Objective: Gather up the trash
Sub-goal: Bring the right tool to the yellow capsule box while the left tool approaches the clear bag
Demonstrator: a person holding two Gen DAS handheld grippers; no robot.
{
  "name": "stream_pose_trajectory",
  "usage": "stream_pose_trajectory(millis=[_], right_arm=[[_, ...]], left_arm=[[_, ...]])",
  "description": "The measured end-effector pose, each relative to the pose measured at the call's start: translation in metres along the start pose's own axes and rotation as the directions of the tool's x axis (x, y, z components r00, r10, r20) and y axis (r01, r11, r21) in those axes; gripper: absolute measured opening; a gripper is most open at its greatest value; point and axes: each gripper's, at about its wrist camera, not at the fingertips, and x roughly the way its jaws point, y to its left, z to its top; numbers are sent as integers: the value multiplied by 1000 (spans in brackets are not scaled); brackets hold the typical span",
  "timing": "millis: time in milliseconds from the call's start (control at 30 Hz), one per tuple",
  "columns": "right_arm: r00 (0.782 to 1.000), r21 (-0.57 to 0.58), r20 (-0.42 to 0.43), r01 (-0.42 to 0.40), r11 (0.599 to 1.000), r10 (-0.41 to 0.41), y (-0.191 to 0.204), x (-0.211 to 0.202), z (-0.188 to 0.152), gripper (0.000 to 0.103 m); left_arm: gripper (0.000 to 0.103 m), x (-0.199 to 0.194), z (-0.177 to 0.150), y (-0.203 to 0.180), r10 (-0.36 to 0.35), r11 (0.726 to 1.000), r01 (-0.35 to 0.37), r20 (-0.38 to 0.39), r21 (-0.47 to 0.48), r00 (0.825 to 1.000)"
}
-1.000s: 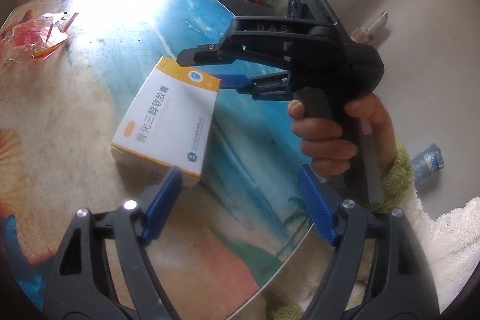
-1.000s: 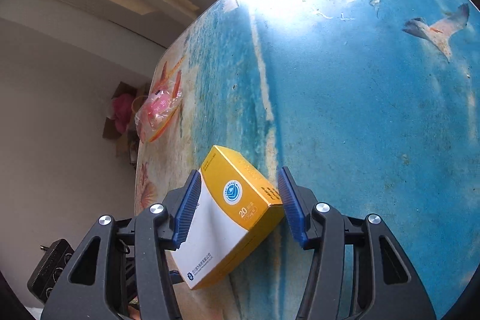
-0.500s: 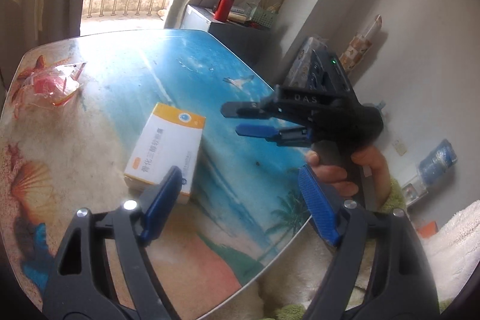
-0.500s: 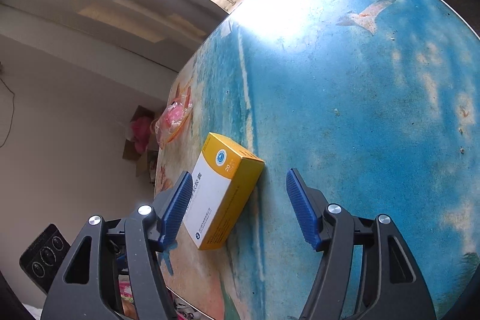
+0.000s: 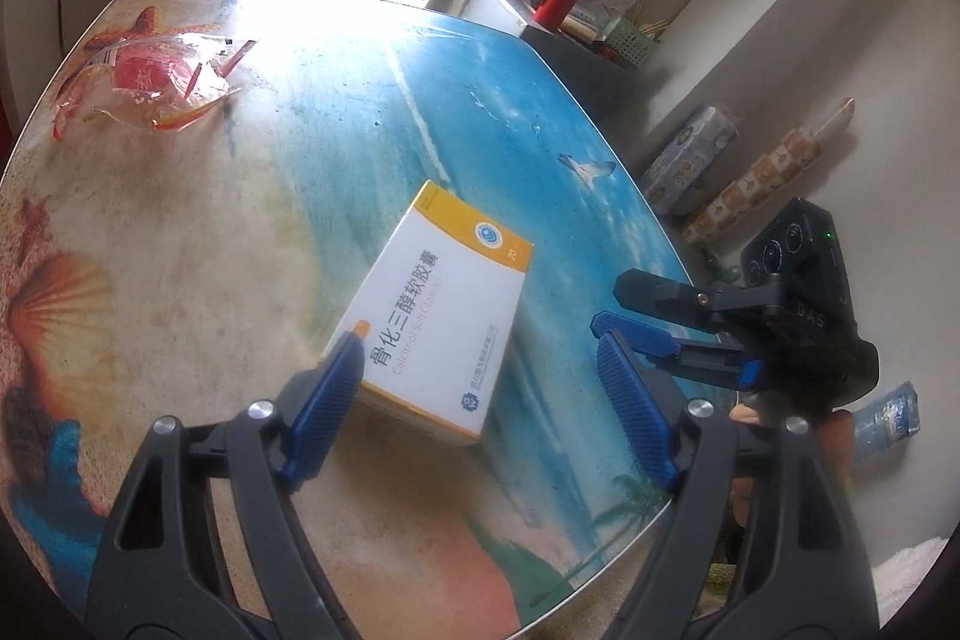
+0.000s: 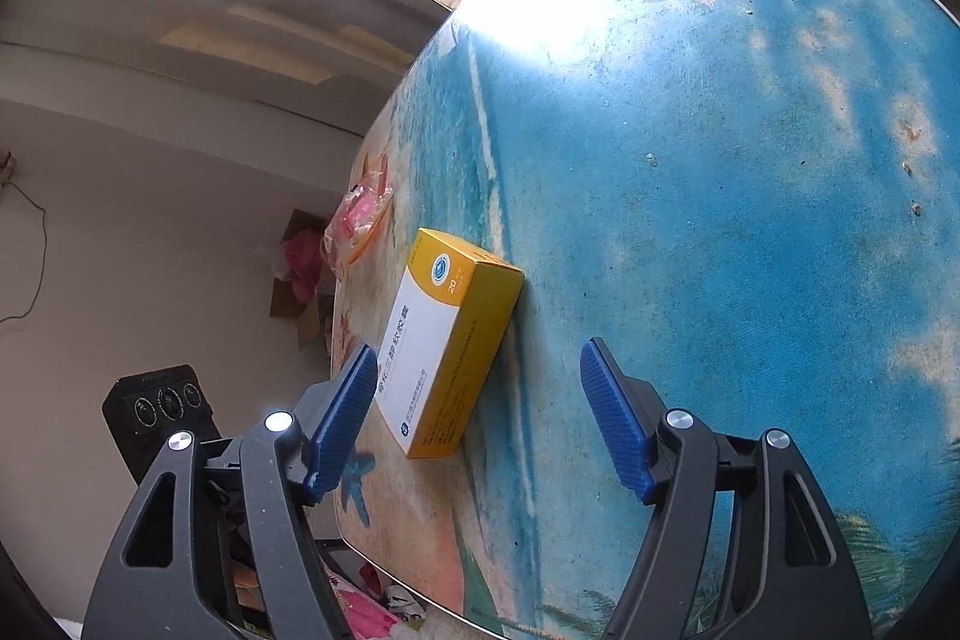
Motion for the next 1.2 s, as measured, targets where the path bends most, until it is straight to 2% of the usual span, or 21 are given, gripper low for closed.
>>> stream_pose_trajectory(millis=[133, 233, 333, 500, 633, 833, 1067, 1200], right_arm=[[1000, 16, -6, -10, 1000, 10, -4, 3, 2, 69], [1000, 23, -3, -17, 1000, 17, -6, 1, 2, 69], [1000, 28, -2, -25, 999, 25, -10, -2, 0, 69], [1000, 35, -6, -31, 999, 31, -11, -1, -1, 69], [999, 35, -5, -37, 999, 37, -11, -1, -2, 69], [999, 34, 4, -42, 999, 42, -12, -7, -5, 69], [999, 39, 7, -34, 999, 34, -12, -9, -7, 69], [999, 36, 23, -24, 999, 23, -12, -17, -12, 69]], left_arm=[[76, 6, -12, -15, -11, 999, 13, -42, 34, 999], [76, 6, -16, -23, 10, 998, -7, -46, 69, 999], [76, -4, -11, -25, 45, 995, -45, 5, 92, 999], [76, -20, 13, -8, 71, 997, -74, 102, 25, 992], [76, -6, 25, 16, 112, 993, -107, 94, -56, 989], [74, 19, 17, 25, 53, 991, -50, 23, -121, 998], [74, 34, -5, 0, -56, 993, 49, -62, -104, 996], [74, 37, -18, -18, -60, 997, 56, -83, -47, 995]])
